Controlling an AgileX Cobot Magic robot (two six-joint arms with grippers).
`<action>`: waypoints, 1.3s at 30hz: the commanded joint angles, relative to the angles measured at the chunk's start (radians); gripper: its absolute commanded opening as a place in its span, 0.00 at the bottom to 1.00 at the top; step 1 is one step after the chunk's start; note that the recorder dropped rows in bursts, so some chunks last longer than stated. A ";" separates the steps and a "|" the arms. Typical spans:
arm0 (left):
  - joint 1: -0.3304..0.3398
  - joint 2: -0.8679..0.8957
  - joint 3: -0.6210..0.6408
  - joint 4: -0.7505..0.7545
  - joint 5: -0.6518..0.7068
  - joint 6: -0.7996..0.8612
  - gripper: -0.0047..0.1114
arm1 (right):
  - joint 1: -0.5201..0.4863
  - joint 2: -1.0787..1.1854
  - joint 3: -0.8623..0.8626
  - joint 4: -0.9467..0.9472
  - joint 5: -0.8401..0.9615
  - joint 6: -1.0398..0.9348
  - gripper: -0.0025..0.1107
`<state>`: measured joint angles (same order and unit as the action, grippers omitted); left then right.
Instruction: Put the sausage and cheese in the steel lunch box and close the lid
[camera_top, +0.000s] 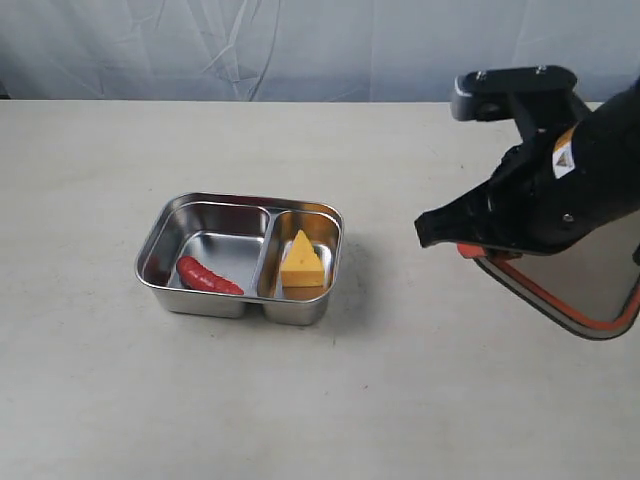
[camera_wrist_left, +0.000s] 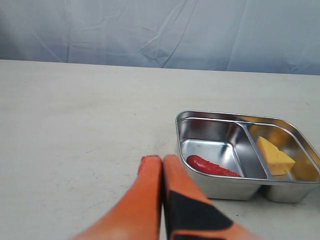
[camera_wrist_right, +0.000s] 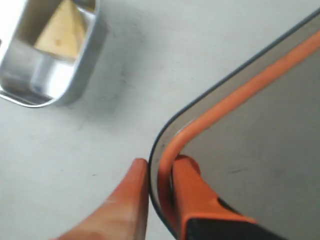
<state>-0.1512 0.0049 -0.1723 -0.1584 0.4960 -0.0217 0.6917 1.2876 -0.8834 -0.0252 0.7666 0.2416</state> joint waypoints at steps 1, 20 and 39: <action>0.003 -0.005 0.002 0.003 -0.010 0.000 0.04 | -0.003 -0.116 0.010 0.193 -0.063 -0.162 0.02; 0.003 -0.005 0.002 -0.992 -0.185 0.219 0.04 | -0.003 -0.296 0.217 1.515 -0.018 -1.275 0.02; 0.003 -0.005 0.002 -1.094 0.044 0.439 0.04 | -0.003 -0.243 0.240 1.770 0.136 -1.540 0.02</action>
<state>-0.1512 0.0049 -0.1723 -1.1890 0.5326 0.3506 0.6917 1.0167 -0.6498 1.7320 0.8859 -1.2828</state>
